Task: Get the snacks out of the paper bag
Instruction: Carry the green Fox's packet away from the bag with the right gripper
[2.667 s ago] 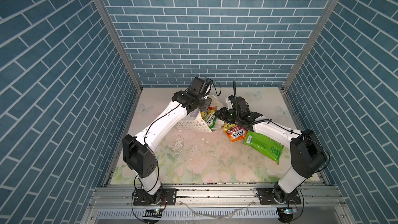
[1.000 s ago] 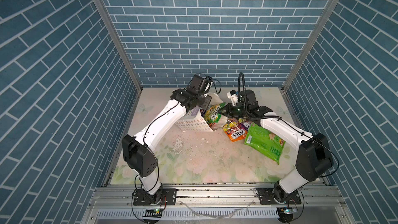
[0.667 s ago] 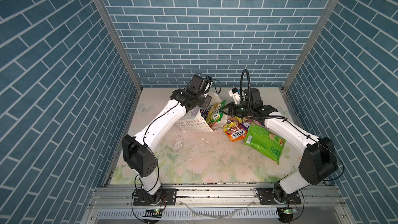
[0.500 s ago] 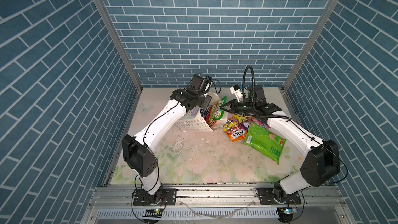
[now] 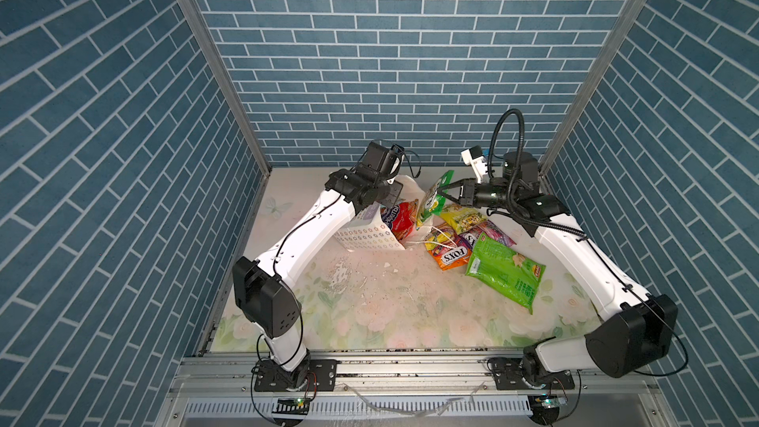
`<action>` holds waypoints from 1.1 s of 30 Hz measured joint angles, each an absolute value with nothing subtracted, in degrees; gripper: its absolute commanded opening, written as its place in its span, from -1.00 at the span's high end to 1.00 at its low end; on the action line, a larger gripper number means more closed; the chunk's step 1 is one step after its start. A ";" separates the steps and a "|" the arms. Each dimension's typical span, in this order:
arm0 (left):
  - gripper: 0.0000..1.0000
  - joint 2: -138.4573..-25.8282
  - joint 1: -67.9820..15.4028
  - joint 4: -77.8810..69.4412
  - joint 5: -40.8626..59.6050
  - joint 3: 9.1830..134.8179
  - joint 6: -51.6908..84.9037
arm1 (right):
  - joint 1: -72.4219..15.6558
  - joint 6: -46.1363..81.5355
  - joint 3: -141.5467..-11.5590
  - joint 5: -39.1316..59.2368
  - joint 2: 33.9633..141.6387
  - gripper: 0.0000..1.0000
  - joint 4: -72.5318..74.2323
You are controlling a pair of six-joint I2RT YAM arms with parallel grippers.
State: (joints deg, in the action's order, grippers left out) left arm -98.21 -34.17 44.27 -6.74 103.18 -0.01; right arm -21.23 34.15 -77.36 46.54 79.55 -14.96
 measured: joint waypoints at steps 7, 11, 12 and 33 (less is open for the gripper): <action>1.00 -97.38 -34.20 42.59 -7.97 101.45 -0.99 | -15.86 32.49 -79.88 41.50 73.52 1.00 -18.17; 1.00 -97.32 -34.15 42.59 -8.40 101.43 -1.37 | -13.06 31.48 -81.56 37.10 73.56 1.00 -21.67; 1.00 -97.27 -34.11 42.61 -8.54 101.43 -1.45 | -12.43 31.20 -81.87 36.05 74.00 1.00 -22.76; 1.00 -95.46 -32.86 44.80 -10.50 101.32 -2.39 | -12.60 28.23 -86.65 29.58 97.82 1.00 -23.42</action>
State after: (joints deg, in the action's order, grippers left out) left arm -95.46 -32.86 44.80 -10.50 101.32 -2.39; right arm -12.60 28.23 -86.65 29.58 97.82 -23.42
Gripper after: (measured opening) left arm 0.042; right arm 0.042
